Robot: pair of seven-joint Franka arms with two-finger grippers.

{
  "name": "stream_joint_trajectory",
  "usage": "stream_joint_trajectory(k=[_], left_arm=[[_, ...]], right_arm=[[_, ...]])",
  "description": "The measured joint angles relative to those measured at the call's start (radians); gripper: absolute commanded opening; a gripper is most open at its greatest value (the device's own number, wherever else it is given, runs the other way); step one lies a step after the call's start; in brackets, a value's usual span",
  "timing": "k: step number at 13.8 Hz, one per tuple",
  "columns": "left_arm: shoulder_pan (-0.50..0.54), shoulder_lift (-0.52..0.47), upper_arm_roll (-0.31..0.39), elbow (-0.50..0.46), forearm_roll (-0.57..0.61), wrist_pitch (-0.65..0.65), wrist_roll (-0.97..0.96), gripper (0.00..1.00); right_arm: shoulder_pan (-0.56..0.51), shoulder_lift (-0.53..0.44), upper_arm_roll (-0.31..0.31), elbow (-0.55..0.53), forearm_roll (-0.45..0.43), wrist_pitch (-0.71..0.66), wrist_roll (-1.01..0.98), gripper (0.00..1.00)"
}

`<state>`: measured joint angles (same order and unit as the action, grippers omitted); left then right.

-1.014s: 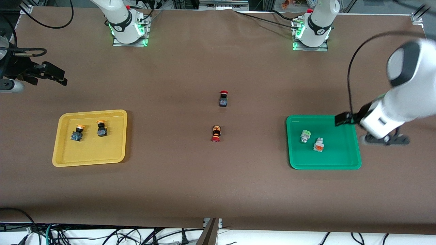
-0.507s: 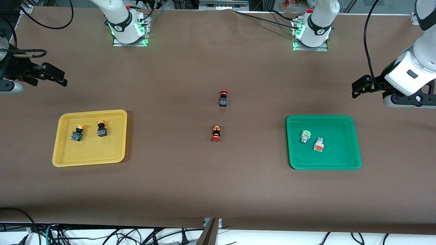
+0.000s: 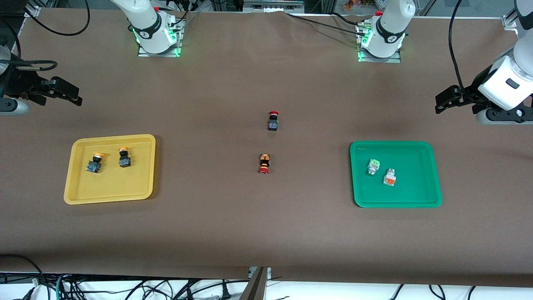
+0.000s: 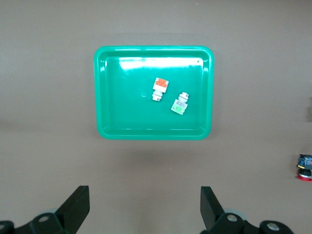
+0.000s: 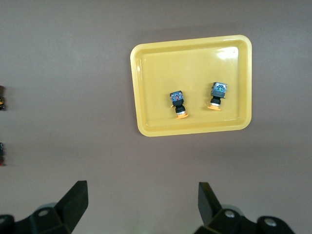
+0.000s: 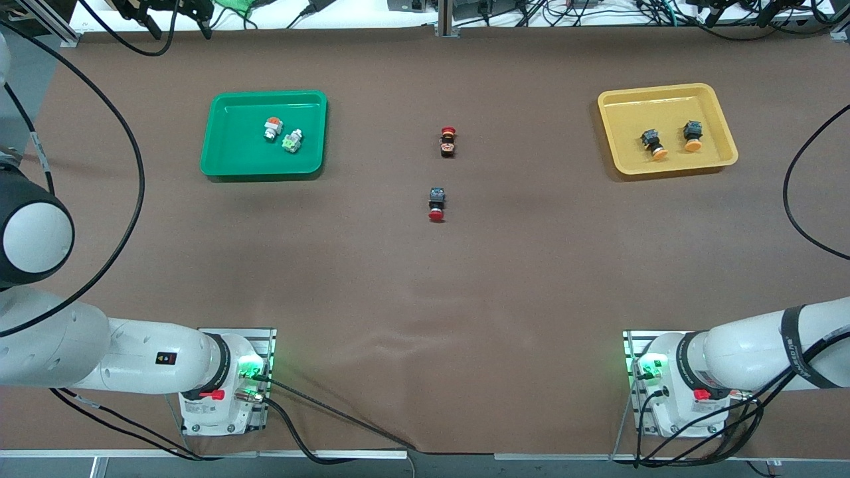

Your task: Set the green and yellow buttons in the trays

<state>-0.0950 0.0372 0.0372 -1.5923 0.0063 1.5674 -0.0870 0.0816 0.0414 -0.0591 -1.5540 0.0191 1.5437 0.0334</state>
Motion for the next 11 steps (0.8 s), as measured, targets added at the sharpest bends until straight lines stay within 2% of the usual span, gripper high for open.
stream_joint_trajectory(k=[3, 11], left_arm=[[-0.003, -0.028, 0.012, -0.033, -0.005, 0.014, 0.003, 1.0], [-0.006, -0.04, 0.026, -0.034, -0.018, 0.013, 0.003, 1.0]], right_arm=[[0.0, 0.0, 0.0, 0.0, 0.0, 0.0, 0.0, 1.0], [0.0, 0.0, 0.0, 0.0, 0.0, 0.0, 0.0, 1.0]])
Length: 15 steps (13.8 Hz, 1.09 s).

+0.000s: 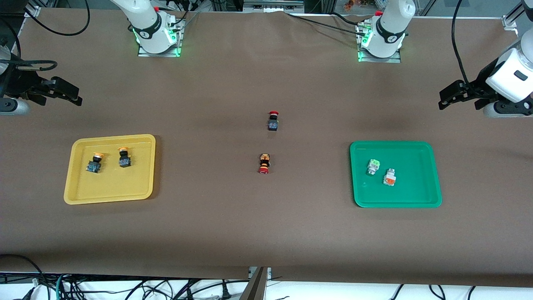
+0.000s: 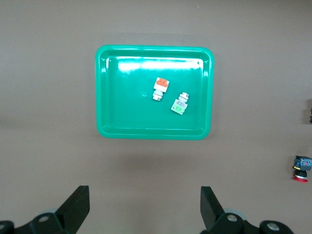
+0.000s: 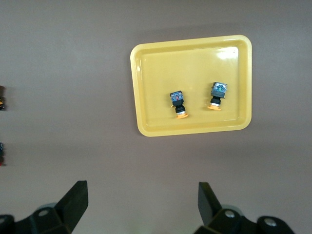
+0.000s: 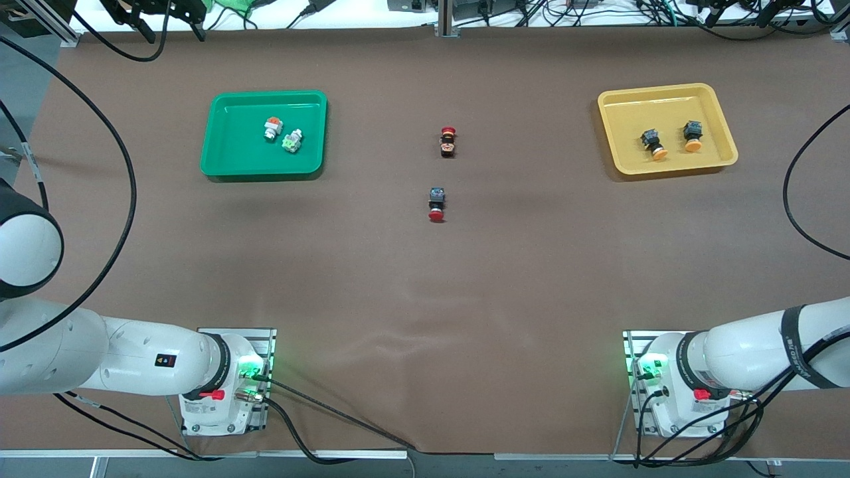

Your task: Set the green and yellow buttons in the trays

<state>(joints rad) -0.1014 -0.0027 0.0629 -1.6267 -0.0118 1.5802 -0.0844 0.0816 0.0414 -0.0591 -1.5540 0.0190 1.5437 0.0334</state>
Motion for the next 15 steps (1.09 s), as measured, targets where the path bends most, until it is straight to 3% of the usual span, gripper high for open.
stream_joint_trajectory(k=[15], left_arm=[[0.015, -0.035, 0.003, 0.0, -0.001, -0.036, 0.001, 1.0]], right_arm=[[0.0, 0.0, 0.0, 0.0, 0.0, 0.0, 0.0, 1.0]])
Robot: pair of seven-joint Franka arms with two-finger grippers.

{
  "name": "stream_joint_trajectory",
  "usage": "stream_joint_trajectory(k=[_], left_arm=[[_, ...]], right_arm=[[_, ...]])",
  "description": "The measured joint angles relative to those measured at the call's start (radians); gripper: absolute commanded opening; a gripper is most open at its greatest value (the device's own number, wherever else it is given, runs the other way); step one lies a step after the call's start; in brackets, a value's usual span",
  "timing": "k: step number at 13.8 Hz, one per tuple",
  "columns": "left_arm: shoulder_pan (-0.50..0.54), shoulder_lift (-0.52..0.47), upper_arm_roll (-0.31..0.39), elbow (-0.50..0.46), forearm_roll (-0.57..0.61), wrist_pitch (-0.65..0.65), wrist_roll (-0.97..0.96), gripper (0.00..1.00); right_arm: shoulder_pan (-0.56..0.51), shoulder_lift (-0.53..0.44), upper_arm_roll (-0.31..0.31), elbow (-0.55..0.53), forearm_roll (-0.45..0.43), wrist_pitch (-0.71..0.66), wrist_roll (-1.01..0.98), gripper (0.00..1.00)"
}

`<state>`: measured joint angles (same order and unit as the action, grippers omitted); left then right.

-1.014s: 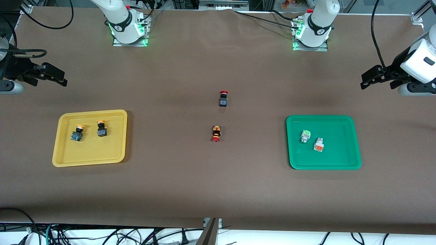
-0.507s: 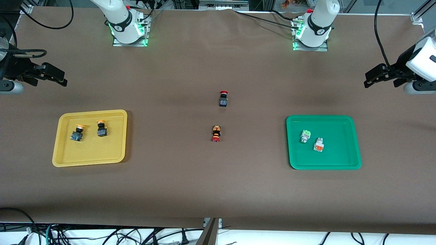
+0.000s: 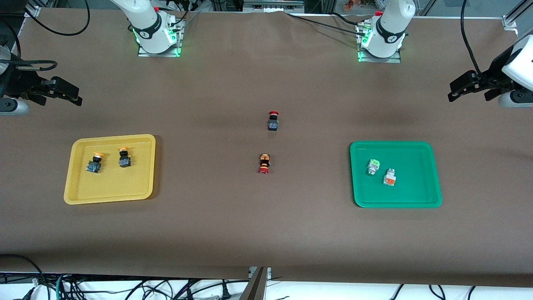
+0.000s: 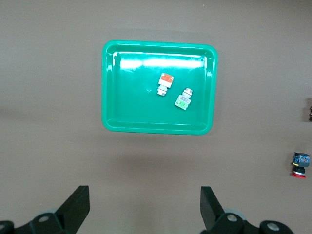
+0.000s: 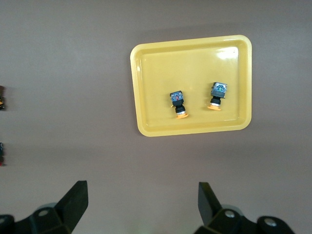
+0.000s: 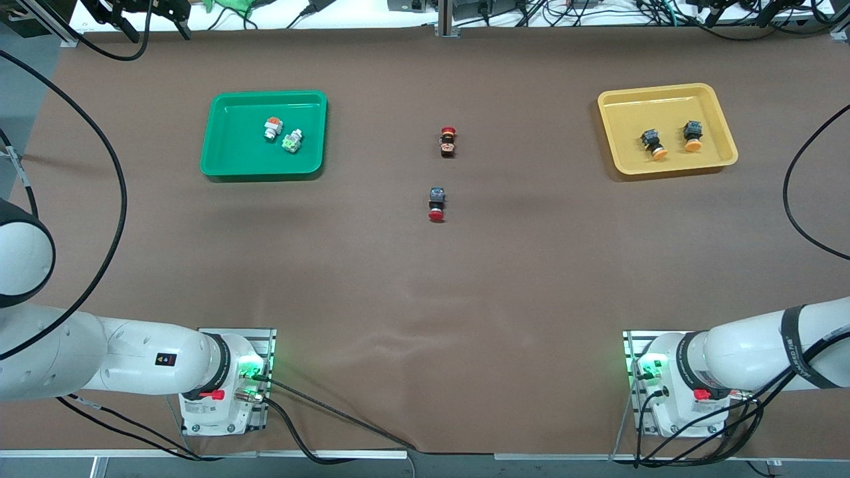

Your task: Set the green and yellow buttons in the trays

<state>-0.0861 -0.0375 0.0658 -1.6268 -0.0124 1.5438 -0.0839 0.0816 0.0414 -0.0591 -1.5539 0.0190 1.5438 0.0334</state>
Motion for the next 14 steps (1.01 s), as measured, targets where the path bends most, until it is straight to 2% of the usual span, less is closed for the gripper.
stream_joint_trajectory(k=[14], left_arm=[[0.0, 0.0, -0.004, 0.0, -0.01, 0.0, 0.0, 1.0]], right_arm=[[0.0, 0.0, 0.0, 0.0, 0.0, 0.0, 0.0, 1.0]])
